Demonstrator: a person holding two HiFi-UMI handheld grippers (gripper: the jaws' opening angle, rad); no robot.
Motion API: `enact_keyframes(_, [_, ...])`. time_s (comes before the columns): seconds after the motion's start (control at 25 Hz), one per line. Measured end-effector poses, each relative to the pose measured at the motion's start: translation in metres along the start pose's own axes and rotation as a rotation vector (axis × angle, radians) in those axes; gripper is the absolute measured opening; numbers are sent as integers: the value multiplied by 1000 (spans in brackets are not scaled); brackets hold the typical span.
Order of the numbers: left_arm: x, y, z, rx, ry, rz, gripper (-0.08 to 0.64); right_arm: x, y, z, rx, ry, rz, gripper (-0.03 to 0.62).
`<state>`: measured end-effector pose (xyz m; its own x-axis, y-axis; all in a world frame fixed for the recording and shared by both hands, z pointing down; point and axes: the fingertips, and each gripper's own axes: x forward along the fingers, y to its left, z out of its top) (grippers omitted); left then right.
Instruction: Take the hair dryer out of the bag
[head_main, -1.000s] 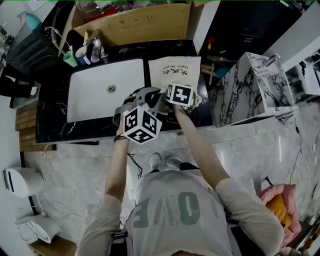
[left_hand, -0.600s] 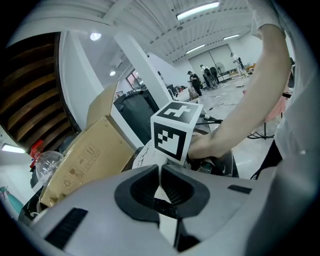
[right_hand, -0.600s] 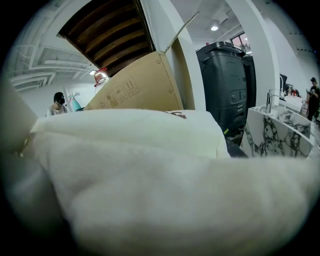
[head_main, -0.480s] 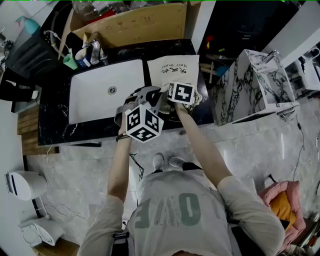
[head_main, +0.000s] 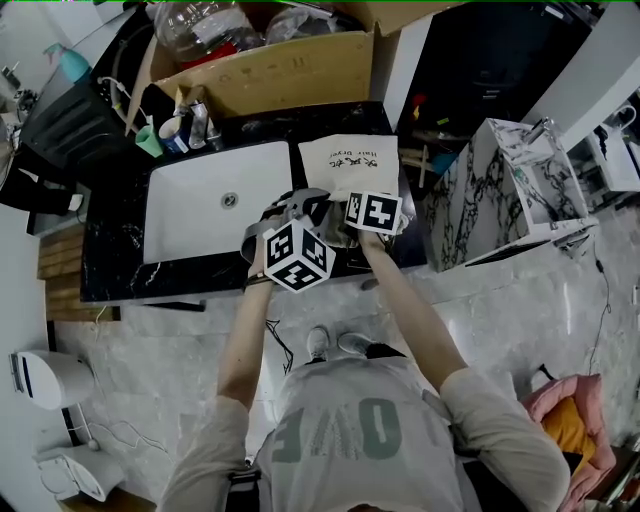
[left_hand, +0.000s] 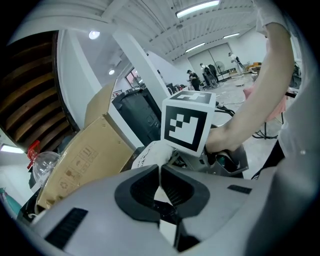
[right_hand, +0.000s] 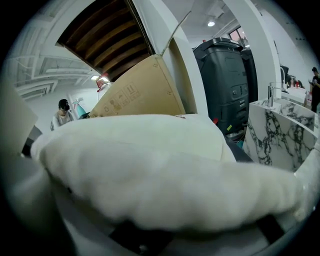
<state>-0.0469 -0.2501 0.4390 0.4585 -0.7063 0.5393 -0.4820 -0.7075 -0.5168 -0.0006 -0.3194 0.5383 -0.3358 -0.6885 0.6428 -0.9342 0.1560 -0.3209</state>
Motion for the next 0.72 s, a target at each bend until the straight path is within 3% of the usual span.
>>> enact_keyframes(0.36, [14,-2,-4,-26,7,-10,40,-25,5,-14,-31,-1,53,249])
enact_keyframes(0.72, [13,-3,0,-46,-2,-2,40,-70,13,-48,-158,-22,146,249])
